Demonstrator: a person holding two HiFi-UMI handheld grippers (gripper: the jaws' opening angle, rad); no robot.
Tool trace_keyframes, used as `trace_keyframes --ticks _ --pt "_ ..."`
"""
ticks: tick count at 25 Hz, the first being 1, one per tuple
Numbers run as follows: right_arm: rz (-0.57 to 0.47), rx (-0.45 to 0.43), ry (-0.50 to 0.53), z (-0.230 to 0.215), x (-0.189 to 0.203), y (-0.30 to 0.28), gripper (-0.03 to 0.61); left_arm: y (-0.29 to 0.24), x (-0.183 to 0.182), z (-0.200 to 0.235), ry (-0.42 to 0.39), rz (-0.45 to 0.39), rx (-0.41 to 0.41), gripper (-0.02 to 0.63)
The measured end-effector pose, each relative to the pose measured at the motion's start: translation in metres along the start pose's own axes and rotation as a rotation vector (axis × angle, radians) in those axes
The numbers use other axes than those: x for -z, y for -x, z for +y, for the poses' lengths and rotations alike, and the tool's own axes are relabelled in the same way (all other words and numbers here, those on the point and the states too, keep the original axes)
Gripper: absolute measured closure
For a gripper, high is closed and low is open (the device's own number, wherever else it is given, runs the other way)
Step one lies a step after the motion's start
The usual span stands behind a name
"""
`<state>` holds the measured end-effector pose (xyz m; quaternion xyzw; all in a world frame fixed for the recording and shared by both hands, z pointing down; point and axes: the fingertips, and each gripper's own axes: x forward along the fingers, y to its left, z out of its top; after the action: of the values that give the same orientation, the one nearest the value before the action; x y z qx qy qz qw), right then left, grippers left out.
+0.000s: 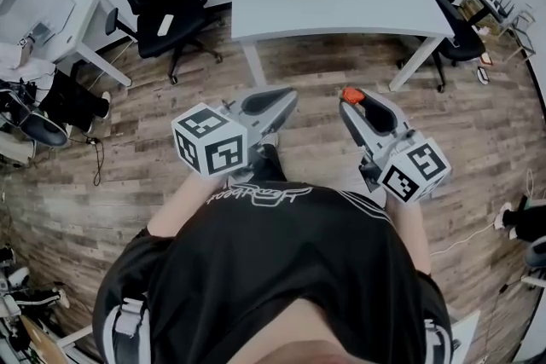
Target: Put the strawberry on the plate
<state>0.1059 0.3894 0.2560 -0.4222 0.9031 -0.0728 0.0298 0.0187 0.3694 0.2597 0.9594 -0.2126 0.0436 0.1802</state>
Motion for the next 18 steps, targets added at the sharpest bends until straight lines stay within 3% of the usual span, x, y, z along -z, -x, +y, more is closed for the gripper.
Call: trace_keyframes --ticks 10,18 --pt "0.046 0.012 -0.003 -0.050 0.005 -0.081 0.448 -0.021 -0.021 0.091 0.051 -0.001 -0.007 0.607" --pt "0.070 0.056 -0.004 -0.114 -0.005 -0.180 0.448 -0.053 -0.060 0.200 0.086 0.030 -0.003 0.607"
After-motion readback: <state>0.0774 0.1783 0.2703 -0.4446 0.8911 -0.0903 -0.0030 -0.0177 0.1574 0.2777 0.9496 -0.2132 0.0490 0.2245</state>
